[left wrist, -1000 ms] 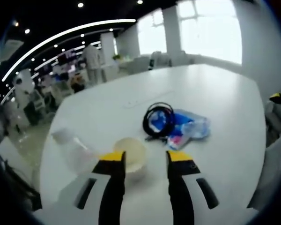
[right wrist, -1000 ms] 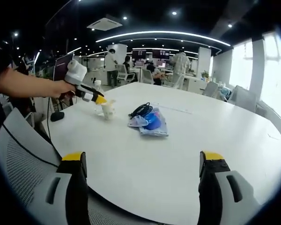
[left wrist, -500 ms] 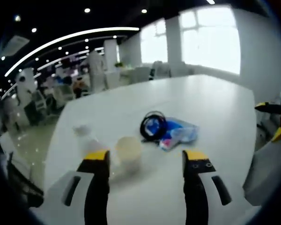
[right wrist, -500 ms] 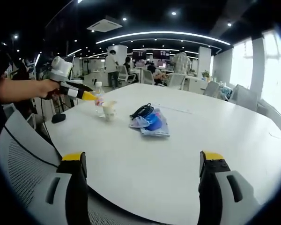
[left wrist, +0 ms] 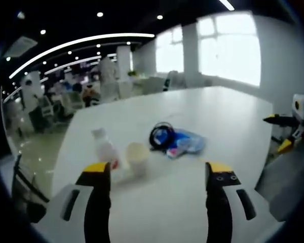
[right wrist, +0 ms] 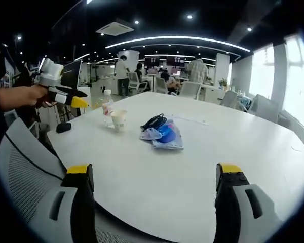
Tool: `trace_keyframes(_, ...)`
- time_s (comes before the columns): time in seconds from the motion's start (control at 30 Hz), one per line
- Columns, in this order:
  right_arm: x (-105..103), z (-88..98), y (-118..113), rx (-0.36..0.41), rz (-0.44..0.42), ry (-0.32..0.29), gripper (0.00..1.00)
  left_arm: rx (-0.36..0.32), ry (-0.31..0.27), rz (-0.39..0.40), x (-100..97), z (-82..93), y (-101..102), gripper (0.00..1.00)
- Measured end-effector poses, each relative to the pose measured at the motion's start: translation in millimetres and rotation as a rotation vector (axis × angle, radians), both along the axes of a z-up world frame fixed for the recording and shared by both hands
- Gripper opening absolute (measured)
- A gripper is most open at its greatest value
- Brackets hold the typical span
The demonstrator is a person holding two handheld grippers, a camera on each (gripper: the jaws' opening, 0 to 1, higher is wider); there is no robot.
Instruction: Arrange the tabletop items into an orderly group along one side of the table until the central work area is clear of visible clutter.
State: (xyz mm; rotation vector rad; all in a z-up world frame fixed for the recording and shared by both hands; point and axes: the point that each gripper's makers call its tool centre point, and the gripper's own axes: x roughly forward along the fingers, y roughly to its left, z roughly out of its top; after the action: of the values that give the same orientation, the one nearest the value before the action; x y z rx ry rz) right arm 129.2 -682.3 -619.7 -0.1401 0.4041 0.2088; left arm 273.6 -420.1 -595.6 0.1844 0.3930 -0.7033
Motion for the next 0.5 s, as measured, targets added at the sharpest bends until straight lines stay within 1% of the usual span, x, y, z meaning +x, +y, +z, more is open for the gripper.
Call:
trace_keyframes(0.07, -0.1, 0.2, 0.5, 0.006, 0.001, 0.000, 1.00, 0.000, 0.010, 0.007, -5.4, -1.8, 2.6, 0.79)
trace_keyframes(0.1, -0.2, 0.2, 0.4, 0.006, 0.001, 0.001, 1.00, -0.014, 0.022, 0.017, -8.0, -2.6, 3.8, 0.81)
trace_keyframes(0.13, -0.4, 0.1, 0.6, 0.009, 0.001, 0.003, 1.00, -0.065, 0.045, 0.028, -12.7, -2.2, 1.9, 0.83)
trace_keyframes(0.17, -0.7, -0.5, 0.7, 0.010, 0.001, 0.008, 1.00, -0.081, 0.051, 0.028, -15.0, -2.3, 2.0, 0.86)
trace_keyframes(0.3, -1.4, -1.8, 0.6, 0.011, 0.001, 0.018, 1.00, -0.041, 0.057, 0.012, -28.4, -11.6, 3.2, 0.92)
trace_keyframes(0.43, -2.4, -3.6, 0.4, 0.008, 0.002, 0.031, 1.00, -0.050, 0.044, -0.009, -38.5, -11.1, -1.4, 0.98)
trace_keyframes(0.5, -3.3, -5.0, 1.2, 0.009, 0.004, 0.043, 1.00, -0.073, 0.034, -0.020, -42.6, -8.9, -5.4, 1.00)
